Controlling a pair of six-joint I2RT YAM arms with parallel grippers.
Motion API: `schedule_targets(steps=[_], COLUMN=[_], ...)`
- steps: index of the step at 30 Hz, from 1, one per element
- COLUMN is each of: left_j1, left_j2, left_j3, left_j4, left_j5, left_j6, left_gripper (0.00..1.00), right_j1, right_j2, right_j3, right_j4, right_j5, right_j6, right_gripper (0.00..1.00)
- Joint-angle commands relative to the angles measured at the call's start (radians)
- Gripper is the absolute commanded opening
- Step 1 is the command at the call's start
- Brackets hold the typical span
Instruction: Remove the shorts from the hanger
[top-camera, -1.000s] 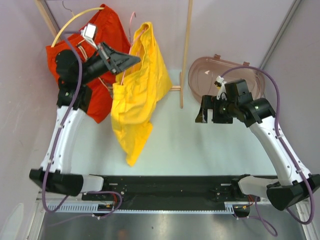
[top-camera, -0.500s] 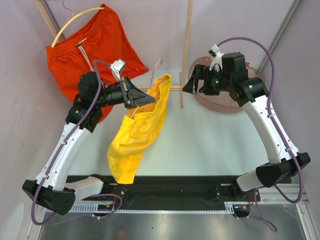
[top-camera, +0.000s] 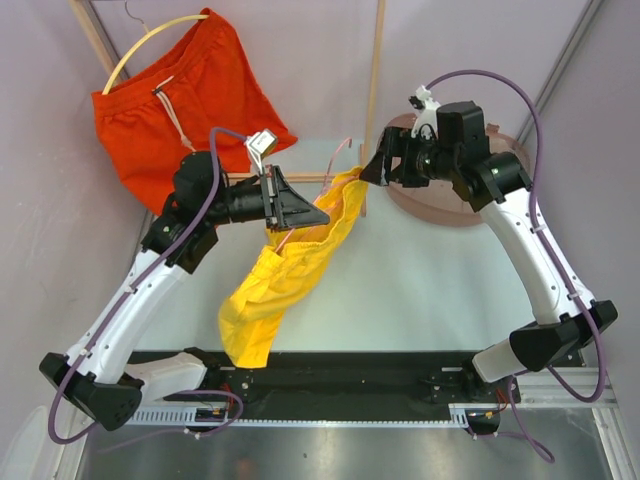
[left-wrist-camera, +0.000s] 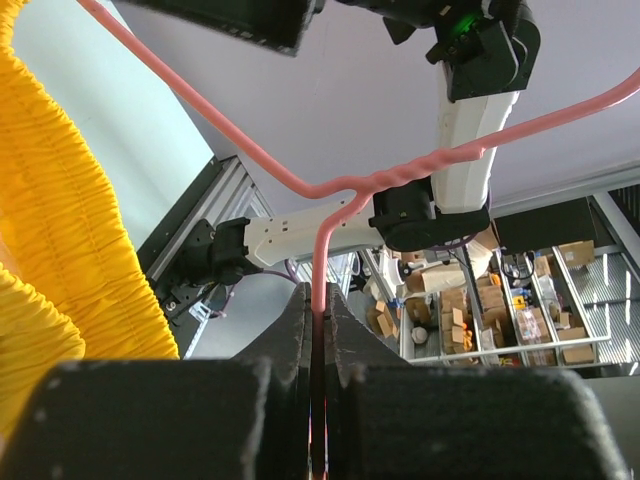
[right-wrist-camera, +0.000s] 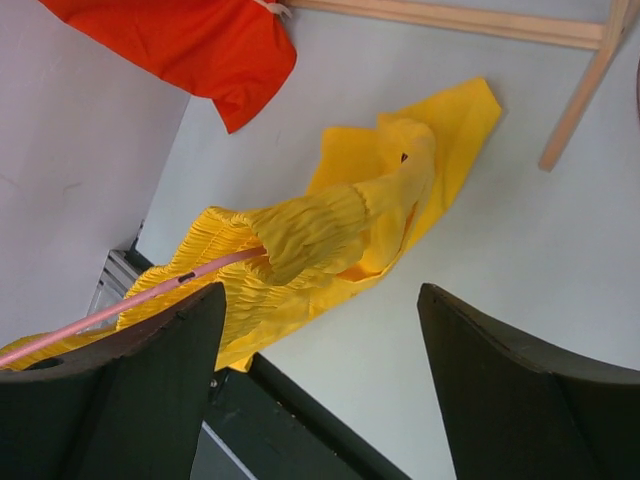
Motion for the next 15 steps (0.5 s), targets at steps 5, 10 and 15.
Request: schedule_targets(steps=[5,10,15], left_j1=[-0.026,-0.029,-0.035], left_j2=[-0.022,-0.022,-0.024], left_j3=[0.032,0.028,0.020], left_j4=[0.042,0.029,0.021], left_j5=[-0.005,-0.001,0.006], left_j6=[0.008,0.014,0.019], left_gripper=[0.00,0.00,0.00], right_j1=[0.032,0.026,0.020], right_j2=[-0.009,0.002,0.008], right_j3=[-0.032,-0.039,-0.042], right_j4=[0.053,0.059,0.091], right_j5=[0.047,0.097,0.090], right_j6=[0.006,0.010,0.021], right_gripper=[0.79,0.73,0.63])
